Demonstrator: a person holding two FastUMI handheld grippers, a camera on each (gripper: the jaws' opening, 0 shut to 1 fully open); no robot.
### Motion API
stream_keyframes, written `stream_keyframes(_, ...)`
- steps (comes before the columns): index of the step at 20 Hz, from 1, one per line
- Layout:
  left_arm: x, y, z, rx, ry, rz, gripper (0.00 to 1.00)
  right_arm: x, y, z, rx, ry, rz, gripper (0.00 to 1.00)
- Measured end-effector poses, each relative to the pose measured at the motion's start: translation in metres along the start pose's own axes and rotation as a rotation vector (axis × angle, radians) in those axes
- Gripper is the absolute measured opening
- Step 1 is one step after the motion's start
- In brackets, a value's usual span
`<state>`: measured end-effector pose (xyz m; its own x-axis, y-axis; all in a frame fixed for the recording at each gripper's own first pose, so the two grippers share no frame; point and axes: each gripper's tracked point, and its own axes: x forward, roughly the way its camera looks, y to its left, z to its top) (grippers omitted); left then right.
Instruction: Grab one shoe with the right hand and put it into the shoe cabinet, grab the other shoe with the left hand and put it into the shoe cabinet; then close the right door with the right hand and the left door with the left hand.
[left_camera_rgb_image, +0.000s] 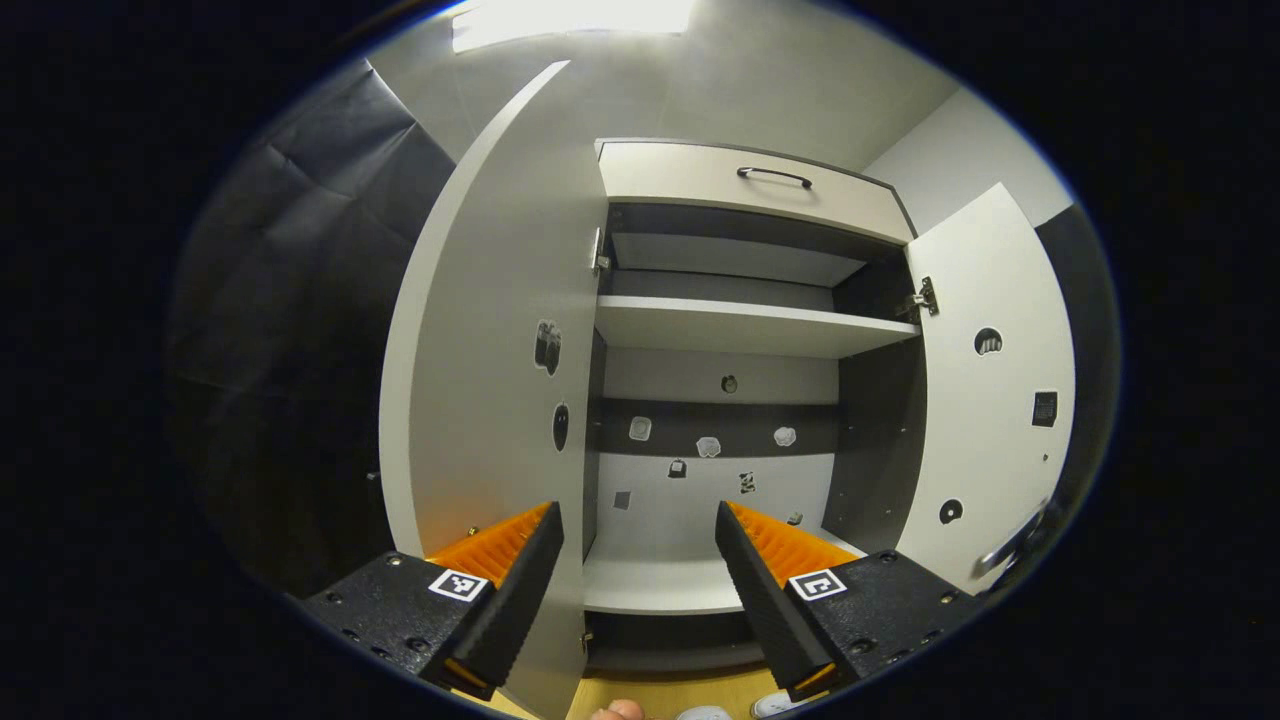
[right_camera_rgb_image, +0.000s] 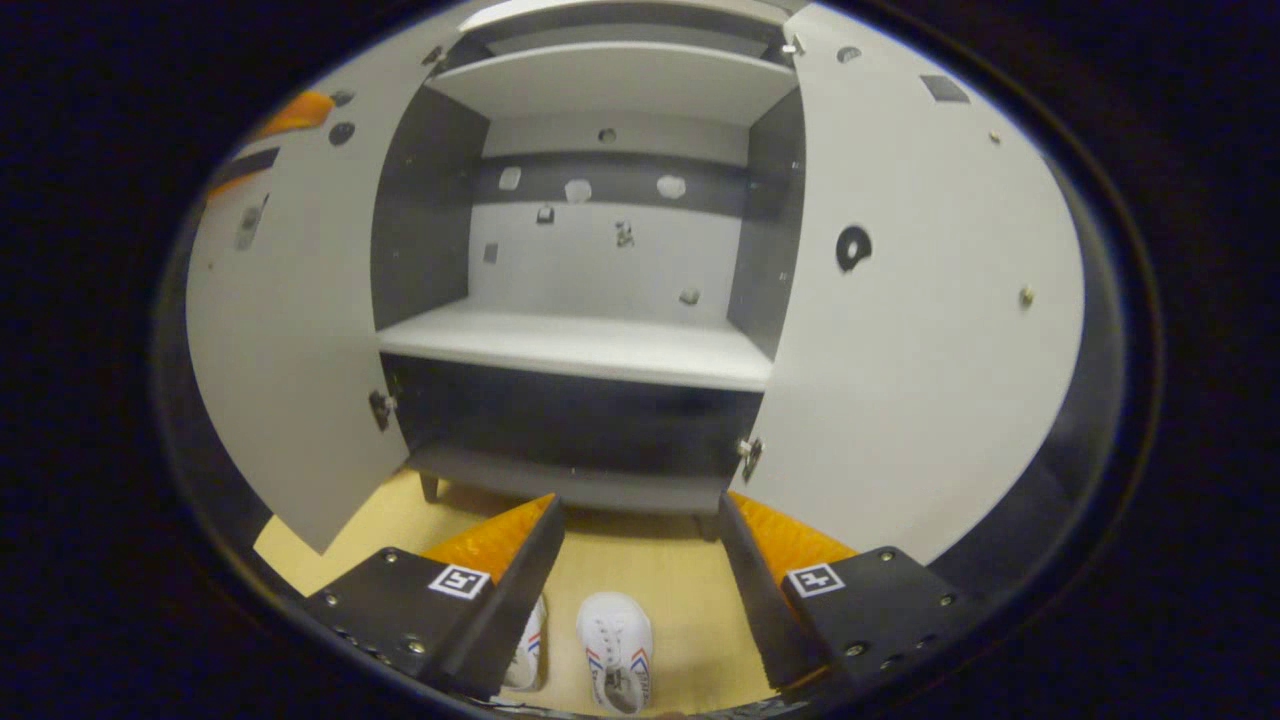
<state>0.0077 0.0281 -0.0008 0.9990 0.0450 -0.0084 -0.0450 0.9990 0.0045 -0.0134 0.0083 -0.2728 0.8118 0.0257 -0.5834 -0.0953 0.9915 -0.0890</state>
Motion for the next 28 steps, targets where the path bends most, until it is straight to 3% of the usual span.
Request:
stream_keyframes(6,-0.003,0.002,-0.005,0.01,0.014,0.012,0.93,0.028,0.02,-0.14,-0.016,0.313,0.069,0.94)
stream_keyframes(9,-0.005,0.003,-0.008,0.022,0.026,0.017,0.94,0.029,0.025,-0.18,-0.024,0.4,0.084,0.91)
stream_keyframes(11,-0.005,0.003,-0.01,0.021,0.028,0.019,0.94,0.032,0.028,-0.197,-0.034,0.438,0.092,0.83)
stream_keyframes(15,-0.006,0.003,-0.013,0.022,0.035,0.016,0.94,0.031,0.035,-0.221,-0.038,0.509,0.112,0.82)
stream_keyframes(17,-0.007,0.003,-0.014,0.027,0.036,0.013,0.94,0.033,0.038,-0.236,-0.032,0.542,0.114,0.62)
stream_keyframes(22,-0.007,0.003,-0.014,0.028,0.035,0.01,0.94,0.037,0.049,-0.258,-0.041,0.595,0.146,0.62)
stream_keyframes(23,-0.007,0.002,-0.014,0.029,0.035,0.008,0.94,0.033,0.042,-0.262,-0.06,0.616,0.118,0.62)
stream_keyframes(24,-0.008,0.002,-0.015,0.031,0.037,0.005,0.94,0.042,0.044,-0.259,-0.066,0.593,0.121,0.38)
stream_keyframes(27,-0.008,0.002,-0.015,0.037,0.039,0.002,0.94,0.042,0.039,-0.261,-0.079,0.577,0.091,0.38)
stream_keyframes(28,-0.009,0.002,-0.015,0.036,0.039,-0.001,0.94,0.044,0.042,-0.263,-0.077,0.57,0.085,0.29)
